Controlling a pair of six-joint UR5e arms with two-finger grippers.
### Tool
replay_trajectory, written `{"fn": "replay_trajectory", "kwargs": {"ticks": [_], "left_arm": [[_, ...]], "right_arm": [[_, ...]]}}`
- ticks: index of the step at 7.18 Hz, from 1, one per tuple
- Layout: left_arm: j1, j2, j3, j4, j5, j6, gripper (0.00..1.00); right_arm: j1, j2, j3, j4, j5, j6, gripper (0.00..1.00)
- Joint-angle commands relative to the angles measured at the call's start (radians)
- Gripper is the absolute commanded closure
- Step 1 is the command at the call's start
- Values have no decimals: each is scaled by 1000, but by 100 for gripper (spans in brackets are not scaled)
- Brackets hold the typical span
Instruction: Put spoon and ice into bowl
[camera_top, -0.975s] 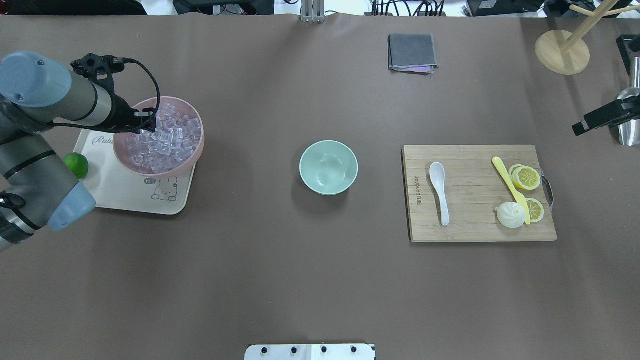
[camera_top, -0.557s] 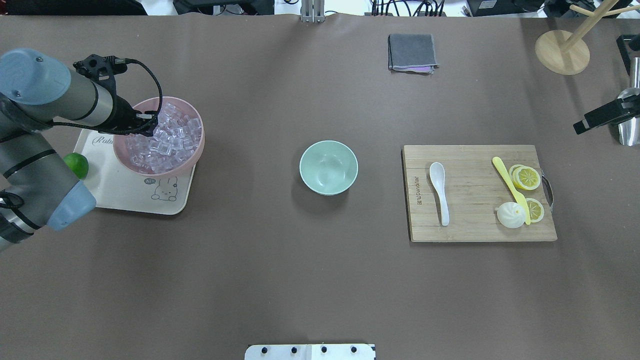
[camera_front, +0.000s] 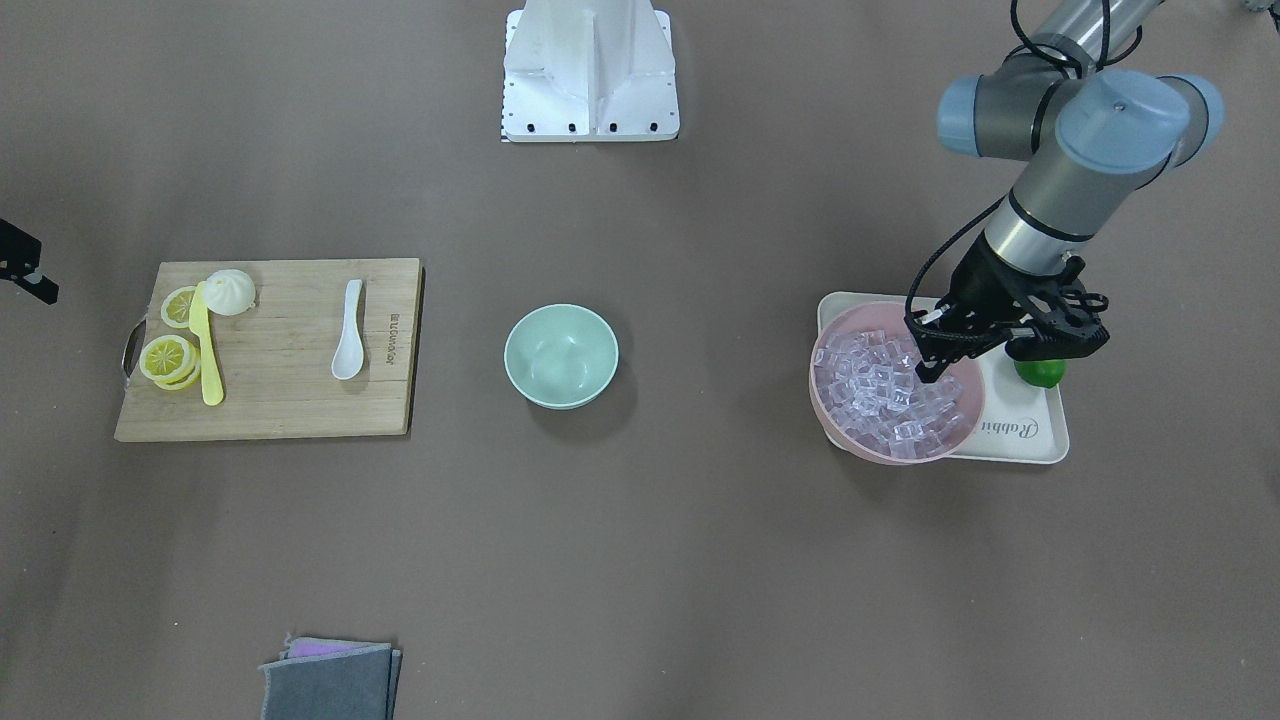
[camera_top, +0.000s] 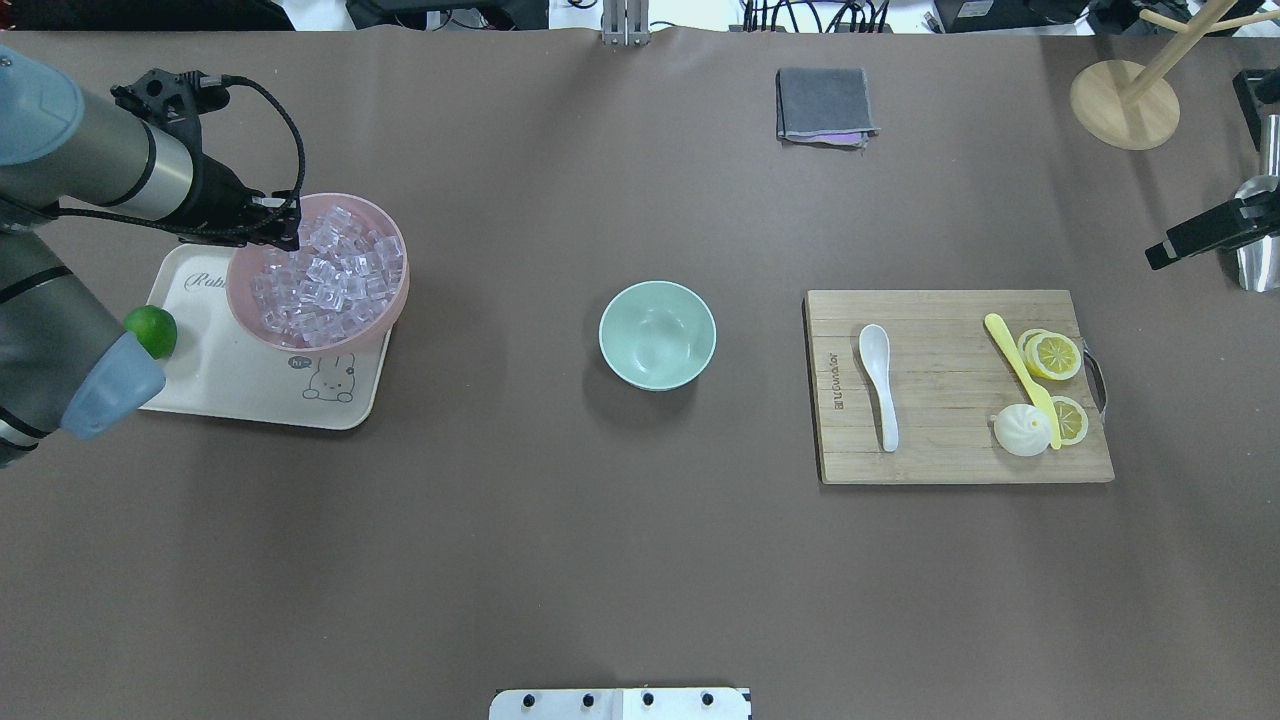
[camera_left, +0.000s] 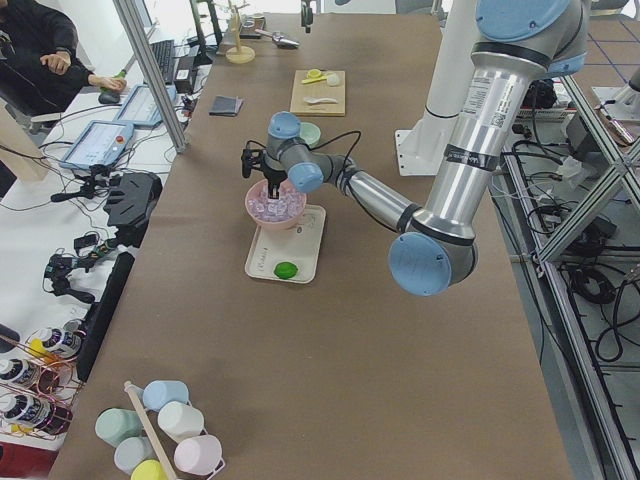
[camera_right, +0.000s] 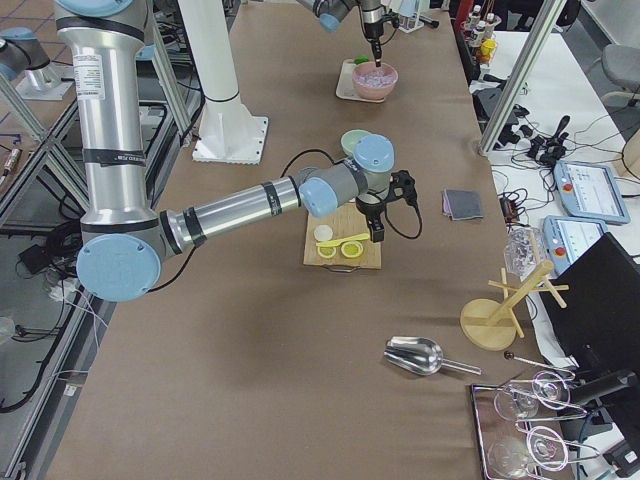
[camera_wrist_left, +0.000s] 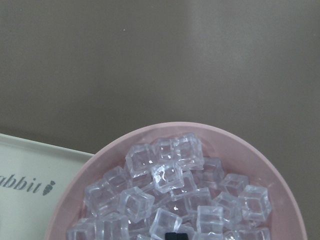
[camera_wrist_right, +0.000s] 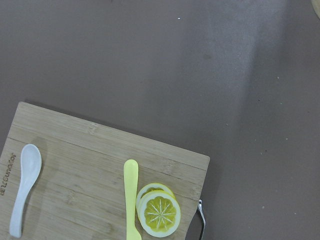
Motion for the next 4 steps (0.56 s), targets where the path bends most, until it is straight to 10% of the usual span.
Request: {"fn": "replay_trajectory", "kwargs": {"ticks": [1, 3, 4], "left_arm": [[2, -12, 22, 2, 5, -7, 34], [49, -33, 31, -5, 92, 5, 4], [84, -44, 40, -3, 106, 3, 3]], "right_arm": [[-2, 0, 0, 0, 0, 1, 0], [-2, -2, -2, 0, 0, 0, 0], [-2, 0, -2, 0, -2, 0, 0]]}}
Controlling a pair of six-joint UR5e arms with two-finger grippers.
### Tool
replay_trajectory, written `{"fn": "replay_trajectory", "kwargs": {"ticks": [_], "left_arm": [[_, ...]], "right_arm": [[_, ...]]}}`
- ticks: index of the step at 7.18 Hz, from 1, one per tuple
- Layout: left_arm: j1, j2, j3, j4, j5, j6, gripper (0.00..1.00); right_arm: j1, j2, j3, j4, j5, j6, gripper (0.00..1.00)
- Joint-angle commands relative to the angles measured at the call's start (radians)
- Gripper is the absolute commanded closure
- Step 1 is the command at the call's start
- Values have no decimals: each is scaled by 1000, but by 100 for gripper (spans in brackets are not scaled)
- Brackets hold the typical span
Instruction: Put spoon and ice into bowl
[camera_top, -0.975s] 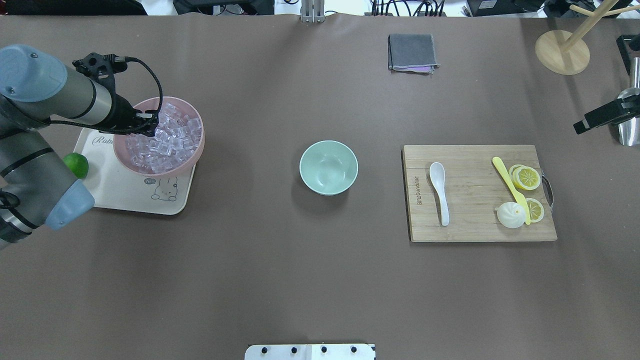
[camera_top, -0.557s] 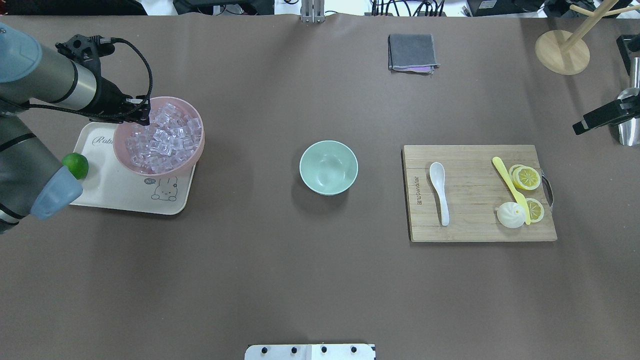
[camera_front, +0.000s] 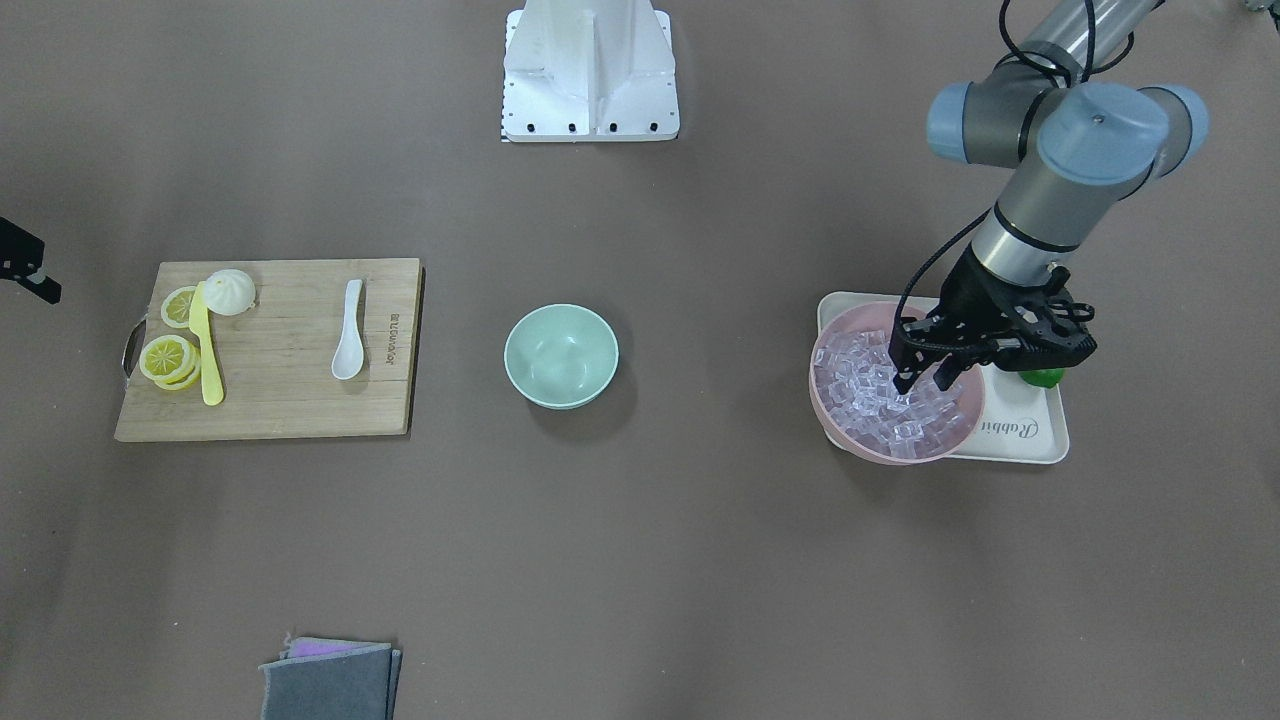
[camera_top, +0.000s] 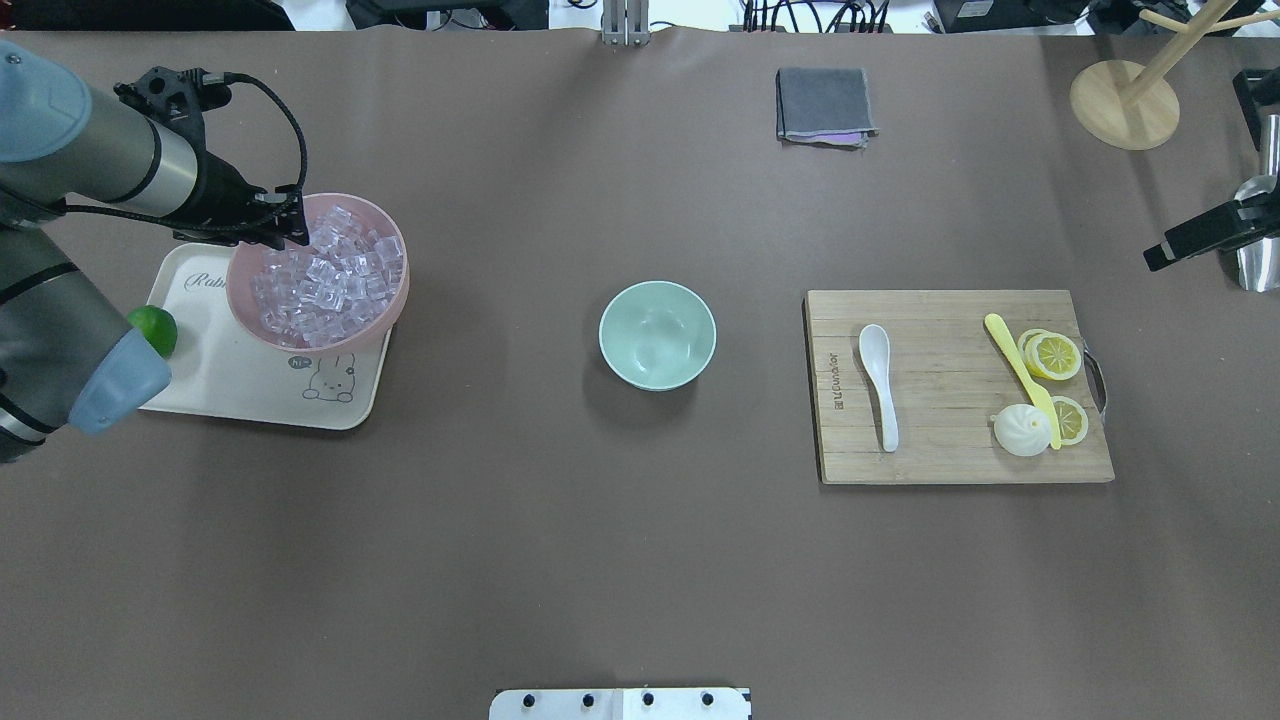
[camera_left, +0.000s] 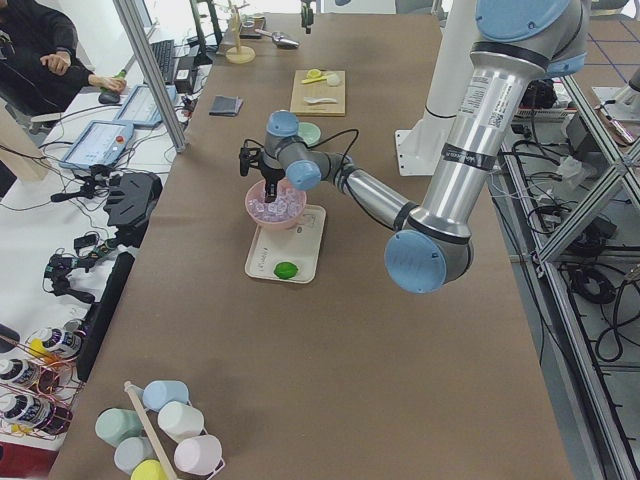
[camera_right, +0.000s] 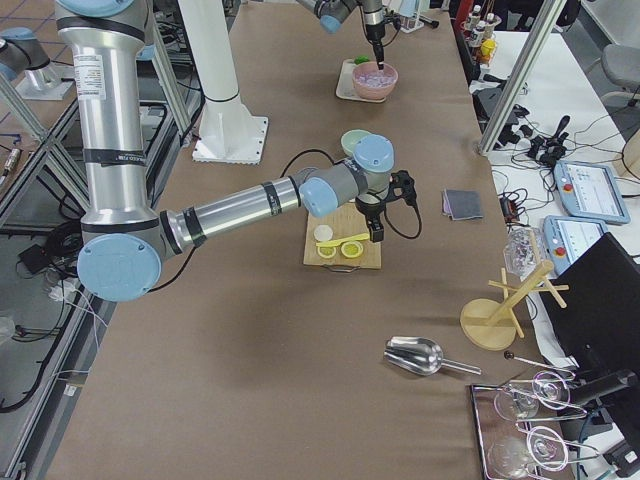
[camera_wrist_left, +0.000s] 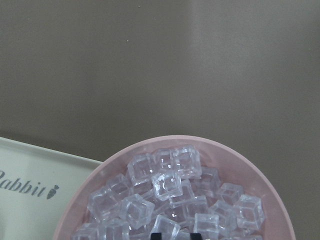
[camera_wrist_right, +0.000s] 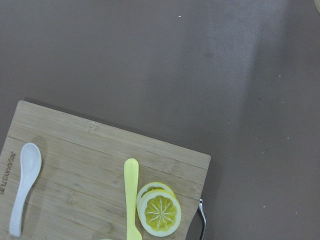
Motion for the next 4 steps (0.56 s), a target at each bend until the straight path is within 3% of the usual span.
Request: {"fn": "replay_trajectory", "kwargs": {"ticks": [1, 2, 3, 4], "left_arm": [[66, -30, 18, 0, 62, 1, 3], [77, -29, 26, -4, 68, 3, 5], [78, -30, 30, -6, 69, 1, 16], [80, -32, 36, -6, 69, 4, 35]], "right_arm": [[0, -1, -1, 0, 0, 0, 0], [0, -2, -1, 0, 0, 0, 0], [0, -1, -1, 0, 0, 0, 0], [0, -2, 1, 0, 0, 0, 0]]}}
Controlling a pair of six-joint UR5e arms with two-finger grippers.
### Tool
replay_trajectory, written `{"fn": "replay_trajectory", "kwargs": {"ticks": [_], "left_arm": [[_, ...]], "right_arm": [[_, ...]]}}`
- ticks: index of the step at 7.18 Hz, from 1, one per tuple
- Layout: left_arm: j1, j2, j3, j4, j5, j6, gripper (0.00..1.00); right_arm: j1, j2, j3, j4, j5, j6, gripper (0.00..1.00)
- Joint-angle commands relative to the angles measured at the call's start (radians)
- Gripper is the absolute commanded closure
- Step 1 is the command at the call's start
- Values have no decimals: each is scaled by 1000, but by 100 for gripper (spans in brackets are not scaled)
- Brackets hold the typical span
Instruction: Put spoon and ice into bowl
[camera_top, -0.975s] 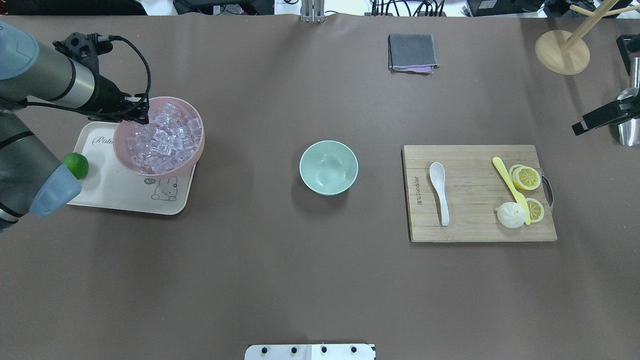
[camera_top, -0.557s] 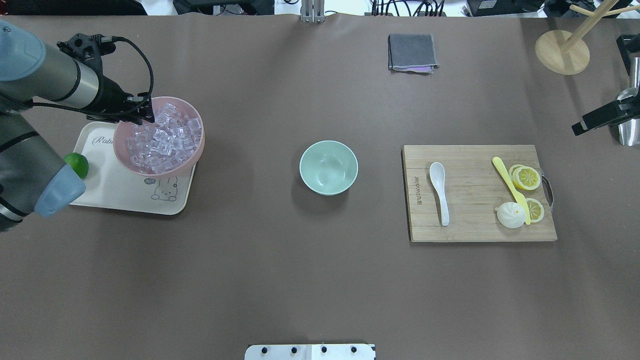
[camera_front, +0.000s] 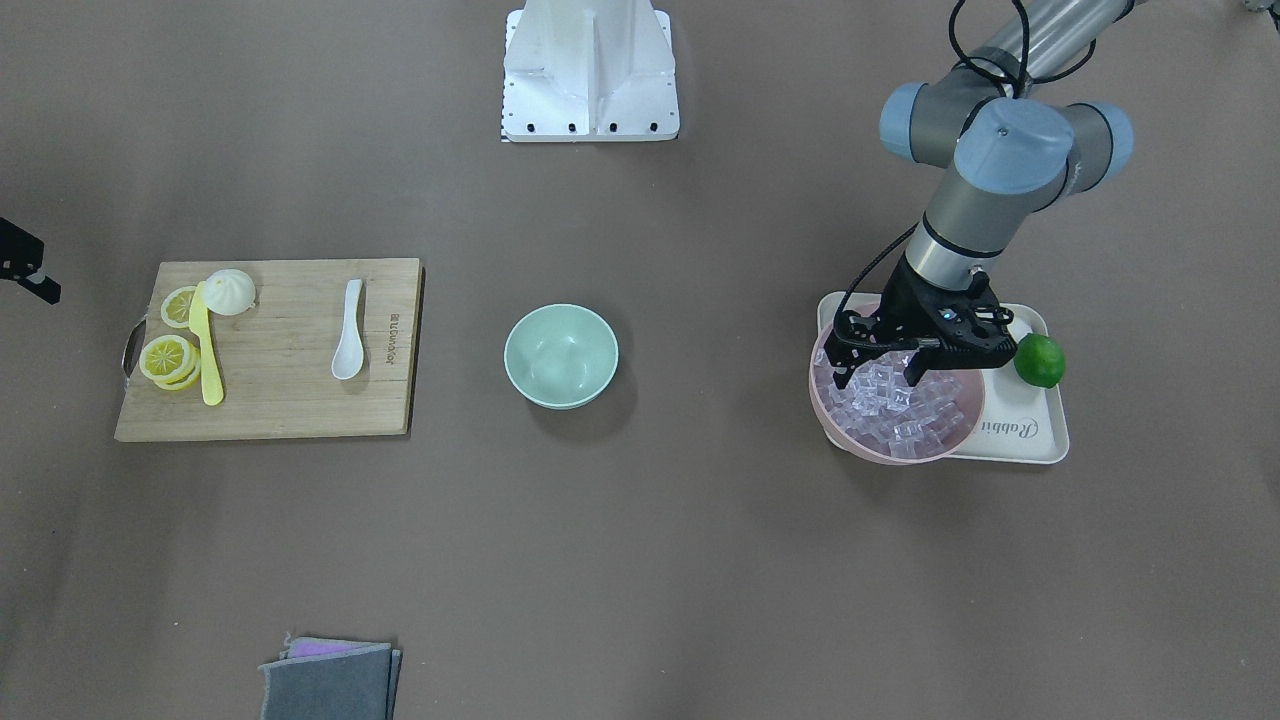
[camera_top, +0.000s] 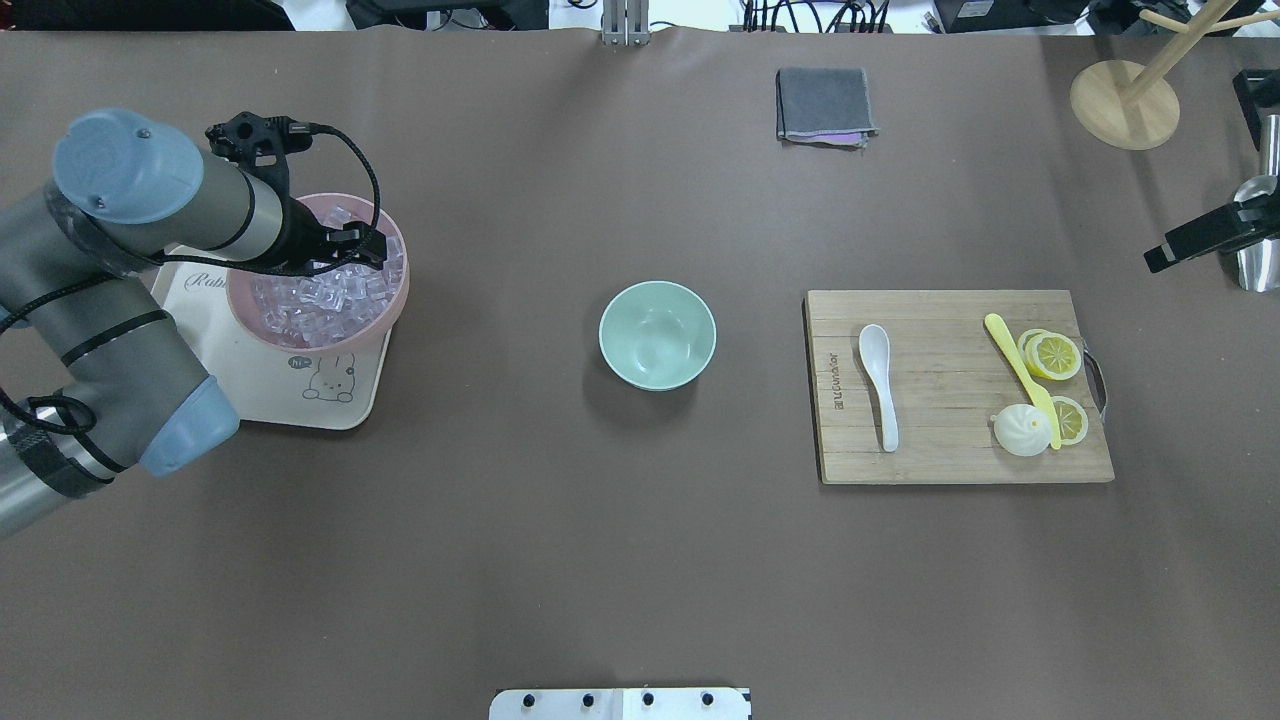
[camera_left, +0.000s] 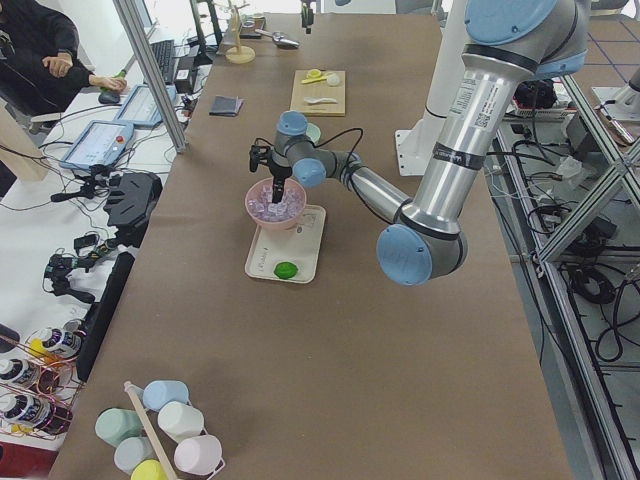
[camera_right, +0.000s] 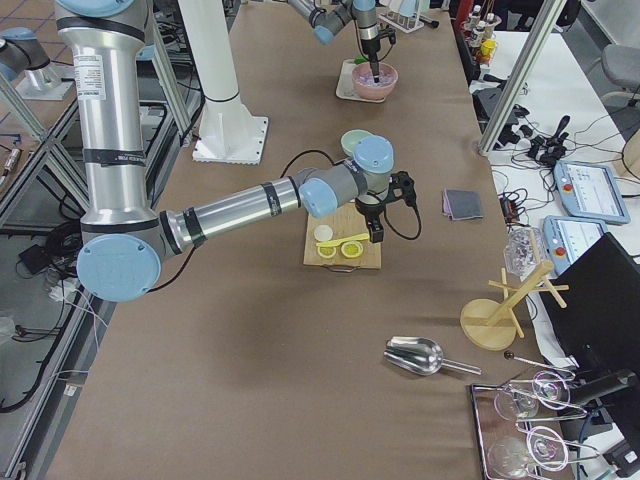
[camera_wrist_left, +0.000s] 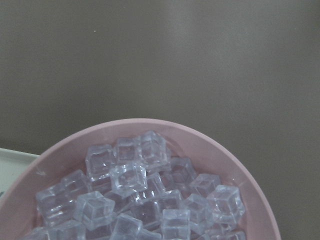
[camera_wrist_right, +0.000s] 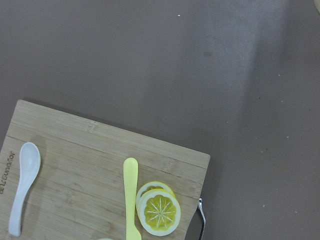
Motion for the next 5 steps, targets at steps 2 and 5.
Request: {"fn": "replay_trajectory", "kwargs": {"ticks": [2, 5], "left_arm": [[4, -24, 32, -4, 2, 4, 42], [1, -37, 63, -6, 2, 4, 42]], "right_arm": [[0, 1, 1, 0, 0, 2, 0], [0, 1, 1, 0, -1, 2, 0]]}}
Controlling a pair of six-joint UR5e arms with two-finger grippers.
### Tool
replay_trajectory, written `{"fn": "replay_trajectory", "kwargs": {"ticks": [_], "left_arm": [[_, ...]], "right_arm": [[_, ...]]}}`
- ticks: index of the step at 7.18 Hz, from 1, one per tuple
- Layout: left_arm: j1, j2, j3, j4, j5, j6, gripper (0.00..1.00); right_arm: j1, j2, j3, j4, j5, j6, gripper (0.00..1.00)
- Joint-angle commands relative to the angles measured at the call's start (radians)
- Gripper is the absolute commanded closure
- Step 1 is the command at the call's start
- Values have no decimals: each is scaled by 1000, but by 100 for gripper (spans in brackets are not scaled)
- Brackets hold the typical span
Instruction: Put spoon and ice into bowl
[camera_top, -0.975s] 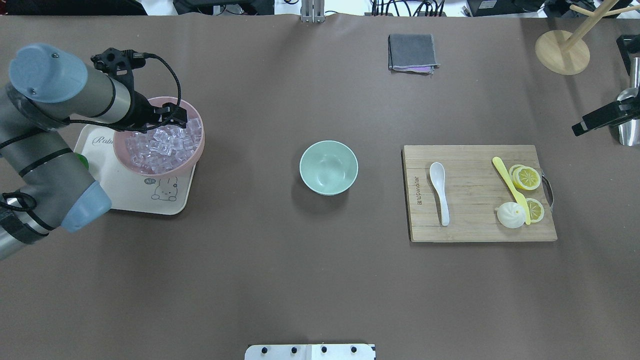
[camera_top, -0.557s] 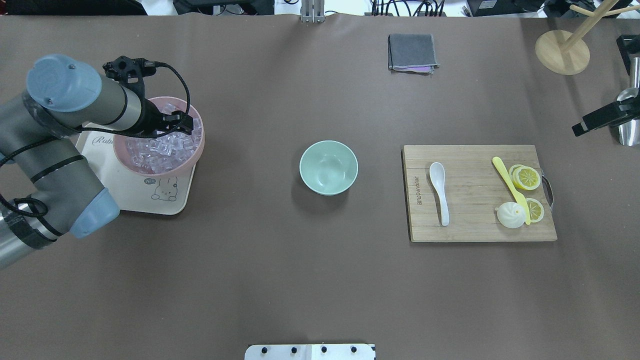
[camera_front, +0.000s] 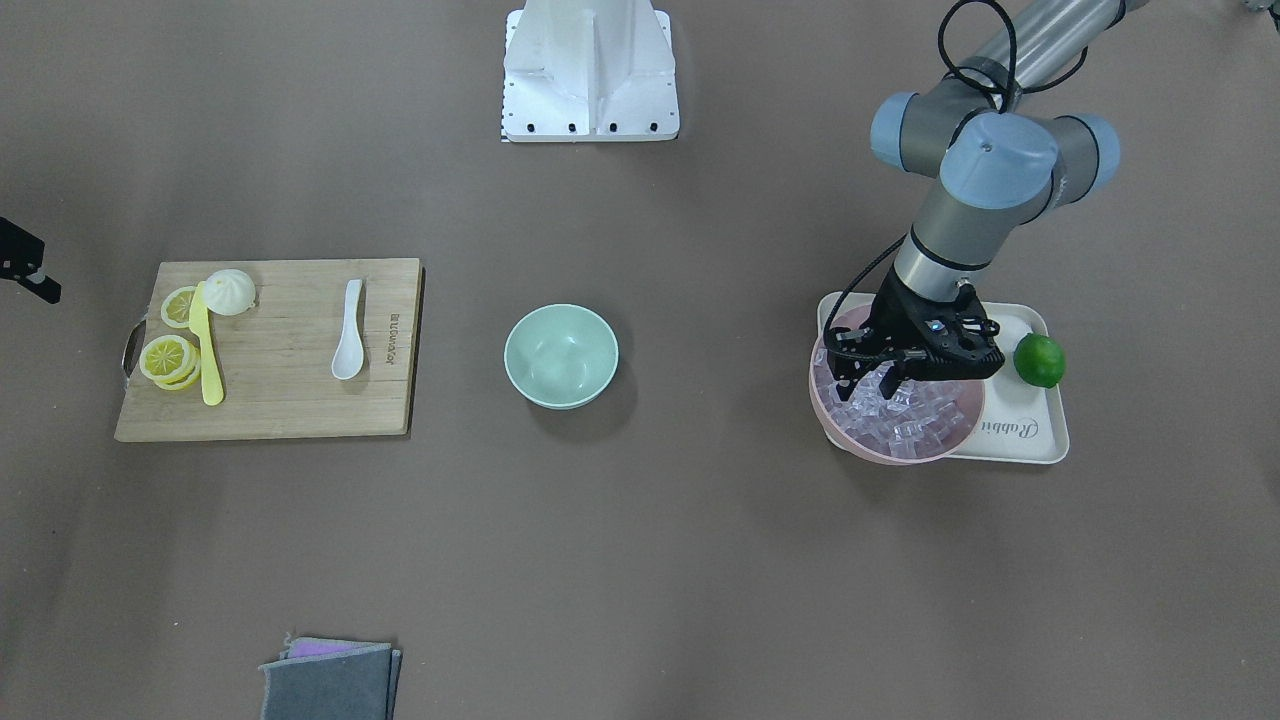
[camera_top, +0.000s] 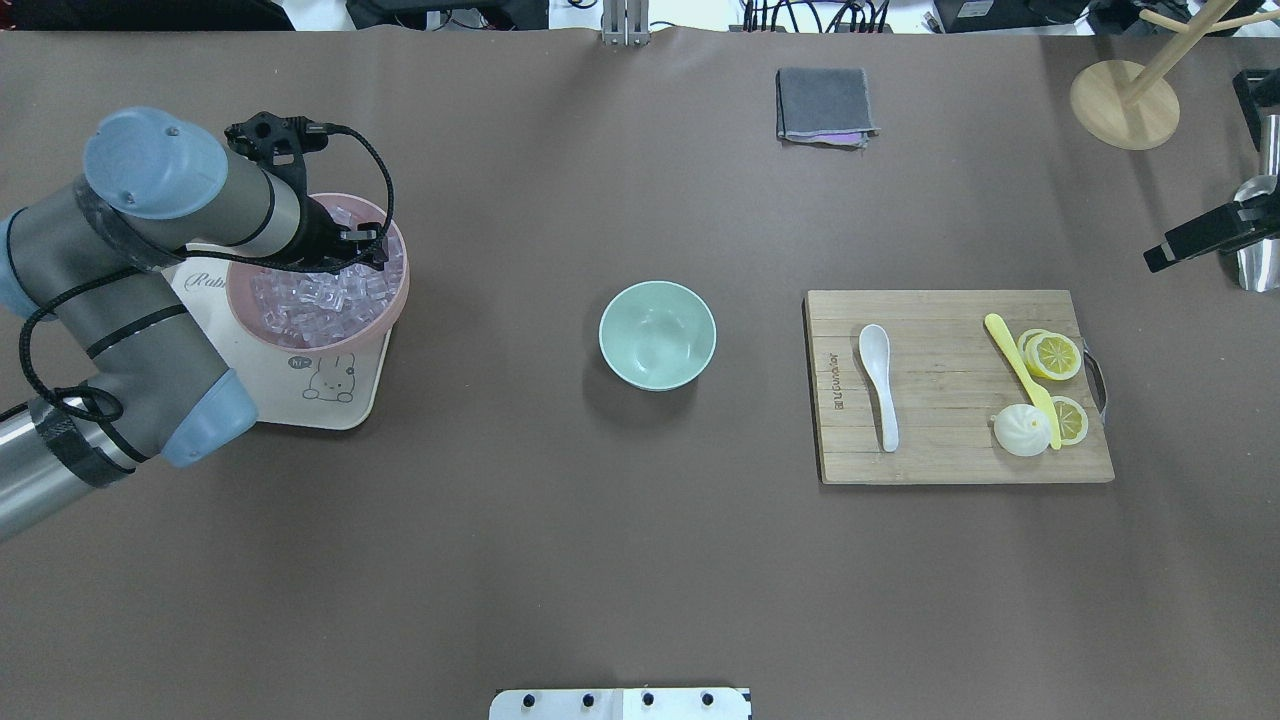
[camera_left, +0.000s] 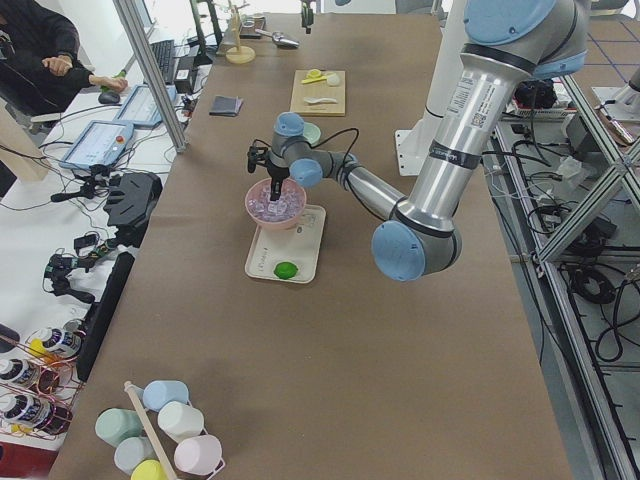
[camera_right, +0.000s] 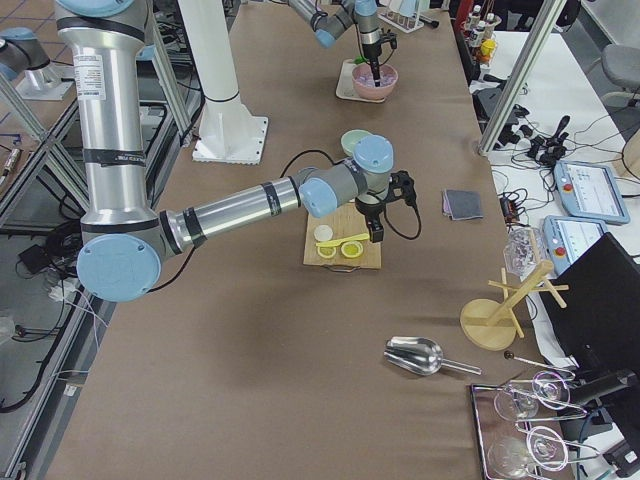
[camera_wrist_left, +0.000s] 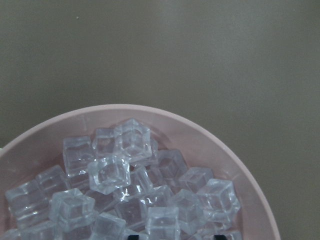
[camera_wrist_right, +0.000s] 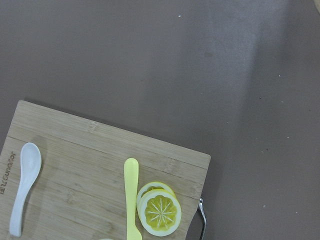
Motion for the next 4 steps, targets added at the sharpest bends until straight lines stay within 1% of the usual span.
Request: {"fn": "replay_trajectory", "kwargs": {"ticks": [1, 4], "left_arm": [[-2, -3, 15, -1, 0, 0, 44], [-1, -4, 17, -10, 0, 0, 52]], "right_arm": [[0, 0, 0, 0, -1, 0, 0], [0, 0, 2, 2, 0, 43, 0]]}}
